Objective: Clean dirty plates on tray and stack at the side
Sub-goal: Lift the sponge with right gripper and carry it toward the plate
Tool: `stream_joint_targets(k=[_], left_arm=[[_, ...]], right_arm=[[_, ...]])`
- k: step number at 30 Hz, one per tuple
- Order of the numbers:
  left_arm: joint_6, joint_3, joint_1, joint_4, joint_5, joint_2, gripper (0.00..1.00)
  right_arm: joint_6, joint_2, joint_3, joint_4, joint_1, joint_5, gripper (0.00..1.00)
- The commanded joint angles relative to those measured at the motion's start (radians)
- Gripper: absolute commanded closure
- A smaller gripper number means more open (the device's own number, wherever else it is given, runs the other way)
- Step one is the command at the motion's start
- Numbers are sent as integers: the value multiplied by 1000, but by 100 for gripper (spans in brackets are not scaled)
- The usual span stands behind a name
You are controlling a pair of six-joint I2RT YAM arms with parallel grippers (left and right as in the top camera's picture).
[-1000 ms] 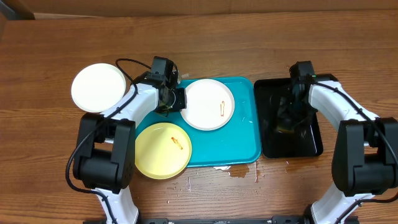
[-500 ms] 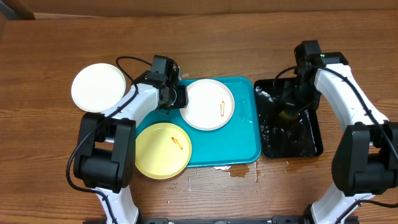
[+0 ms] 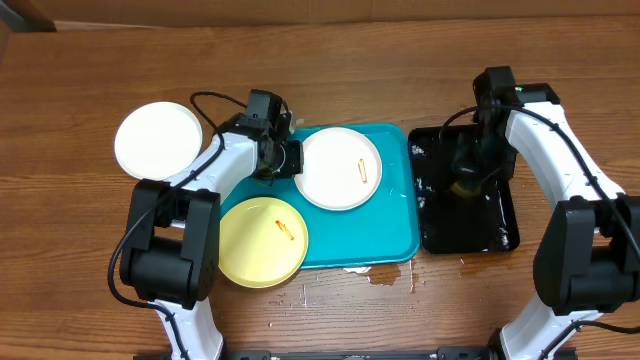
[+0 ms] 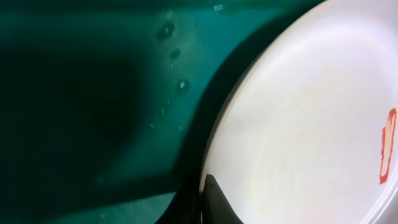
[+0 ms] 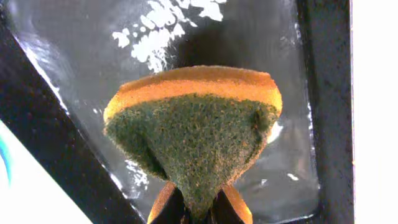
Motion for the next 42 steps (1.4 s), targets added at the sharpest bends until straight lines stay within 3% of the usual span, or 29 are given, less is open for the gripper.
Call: stream_joint_targets(k=[1,4,8,11,13,16,17,33,39,42], left_arm=[[-11,39,-23,-45,40,6,93],[-11,53,-32,-64,38,0,89],[-10,55,-32,-60,37,0,72],[-10,55,-32,-46,27,0,66],[-10,55,-32,-38,5,0,70],[-10,55,-32,-28,-15,0,94],[-11,55,-32,-28,-14,0,96],[-10,55,-32,-30,-14,0,96],[-10,55,-32,-32,-14,0,96],[-10,55,-32,-32,-14,0,96]], right_arm=[[-16,-8,19,-14,-3,6,96],[-40,-9,21,-17,-3,8,96],[-42,-9,24,-16,-3,29,96],[-48,-9,31,-27,-2,29,96],[-52,-9,44,-31,-2,29,96],[-34,-9,64,-28,-2,29,96],[-35,-9,68,-29,-2,29,96],[-57,-14,116,-133,45,74,96],[-34,-14,116,-116,78,179,96],[-100,-14,123,-95,84,56,96]])
